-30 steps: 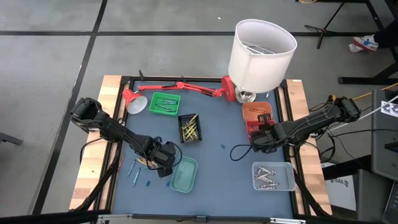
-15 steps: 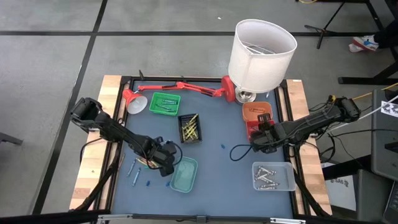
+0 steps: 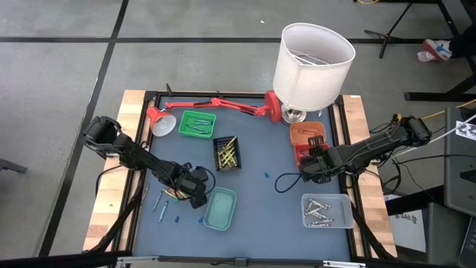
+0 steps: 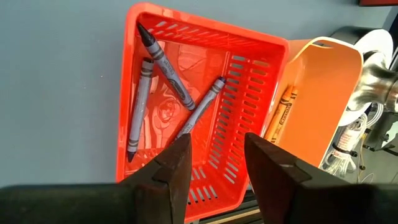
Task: Sort crayons
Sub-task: Put the brown crayon into the light green bin
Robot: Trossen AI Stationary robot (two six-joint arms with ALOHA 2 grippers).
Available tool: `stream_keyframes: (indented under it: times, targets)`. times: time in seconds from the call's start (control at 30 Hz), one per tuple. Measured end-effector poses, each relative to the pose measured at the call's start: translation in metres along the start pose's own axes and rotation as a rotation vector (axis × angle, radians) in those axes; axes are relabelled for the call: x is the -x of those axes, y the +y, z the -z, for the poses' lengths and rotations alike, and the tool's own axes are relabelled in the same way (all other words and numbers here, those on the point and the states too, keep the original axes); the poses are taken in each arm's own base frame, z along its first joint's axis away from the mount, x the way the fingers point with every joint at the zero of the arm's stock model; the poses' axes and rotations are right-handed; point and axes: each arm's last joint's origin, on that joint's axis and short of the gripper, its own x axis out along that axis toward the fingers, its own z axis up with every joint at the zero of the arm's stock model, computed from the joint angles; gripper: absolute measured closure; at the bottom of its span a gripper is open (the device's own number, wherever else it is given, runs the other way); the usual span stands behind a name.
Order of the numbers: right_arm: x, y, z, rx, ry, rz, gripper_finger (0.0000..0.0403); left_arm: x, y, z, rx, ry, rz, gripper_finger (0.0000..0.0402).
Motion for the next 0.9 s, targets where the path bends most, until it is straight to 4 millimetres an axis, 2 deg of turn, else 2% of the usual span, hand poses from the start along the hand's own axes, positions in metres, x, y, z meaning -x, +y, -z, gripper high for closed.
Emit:
stream_keyframes:
  times: [0.2,0.37,0.5,0.67,0.9]
  targets:
    - [0.001,0.000,-0.001,0.000,-0.006,-0.001,0.0255,0.000,0.000,0.000,0.002,-0.007,0.005,0.0340]
    - [0.018,-0.007,-0.011,-0.035,-0.081,-0.008,0.0255,-0.001,-0.001,-0.001,0.006,-0.014,0.016,0.0378]
    - [0.036,-0.013,-0.028,-0.106,-0.237,-0.024,0.0255,-0.001,-0.002,-0.001,0.007,-0.011,0.022,0.0396]
    - [0.051,-0.018,-0.054,-0.231,-0.511,-0.051,0.0255,0.004,-0.002,-0.003,0.011,-0.008,0.051,0.0394]
    - [0.067,-0.022,-0.086,-0.373,-0.824,-0.082,0.0255,0.030,-0.010,-0.016,-0.016,-0.075,0.152,0.0397]
